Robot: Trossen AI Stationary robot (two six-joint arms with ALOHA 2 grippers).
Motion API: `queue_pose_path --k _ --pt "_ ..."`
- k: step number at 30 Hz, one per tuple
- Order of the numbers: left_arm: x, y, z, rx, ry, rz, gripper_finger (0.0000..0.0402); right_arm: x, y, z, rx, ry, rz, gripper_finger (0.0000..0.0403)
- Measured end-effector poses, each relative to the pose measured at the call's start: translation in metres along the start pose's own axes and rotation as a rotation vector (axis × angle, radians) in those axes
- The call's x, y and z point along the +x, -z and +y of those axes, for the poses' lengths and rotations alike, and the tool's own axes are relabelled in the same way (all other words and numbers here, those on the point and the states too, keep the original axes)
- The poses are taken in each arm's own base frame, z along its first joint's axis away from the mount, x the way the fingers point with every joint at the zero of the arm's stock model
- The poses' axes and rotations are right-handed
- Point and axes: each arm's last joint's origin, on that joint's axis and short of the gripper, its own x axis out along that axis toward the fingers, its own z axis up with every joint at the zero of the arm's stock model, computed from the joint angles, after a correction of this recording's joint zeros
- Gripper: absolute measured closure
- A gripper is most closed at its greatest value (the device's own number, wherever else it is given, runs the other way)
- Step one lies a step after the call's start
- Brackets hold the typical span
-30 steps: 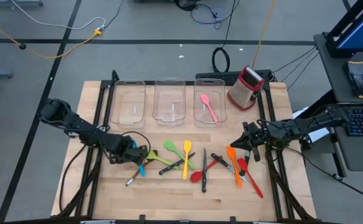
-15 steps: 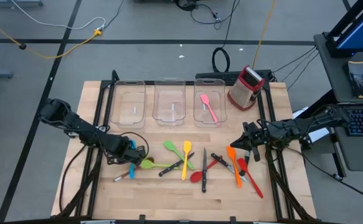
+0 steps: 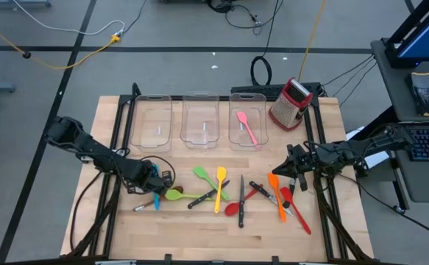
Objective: Pick & Place Kitchen Items
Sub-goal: Put the blue spatula into the right transparent bin
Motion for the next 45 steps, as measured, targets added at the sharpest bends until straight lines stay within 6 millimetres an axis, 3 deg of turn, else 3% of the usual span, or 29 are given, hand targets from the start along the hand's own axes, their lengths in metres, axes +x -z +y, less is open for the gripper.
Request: queue_pose_path --k 10,22,34,45 --pt "-0.013 -0.006 -0.001 -0.026 0.108 -0.046 0.0389 0.000 0.000 0.000 0.000 0.000 0.000 0.0399" --pt "-0.032 -0.002 0.004 0.030 0.190 0.055 0.0390 0.000 -0.001 0.000 0.001 -0.007 -0.005 0.0399" --pt "-0.064 0.006 -0.015 0.107 0.654 0.033 0.0390 0.004 -0.007 0.005 -0.003 -0.040 -0.071 0.0399" --pt "-0.092 0.004 -0.047 0.181 1.051 -0.153 0.0391 0.024 -0.020 0.013 -0.073 -0.106 -0.198 0.0388"
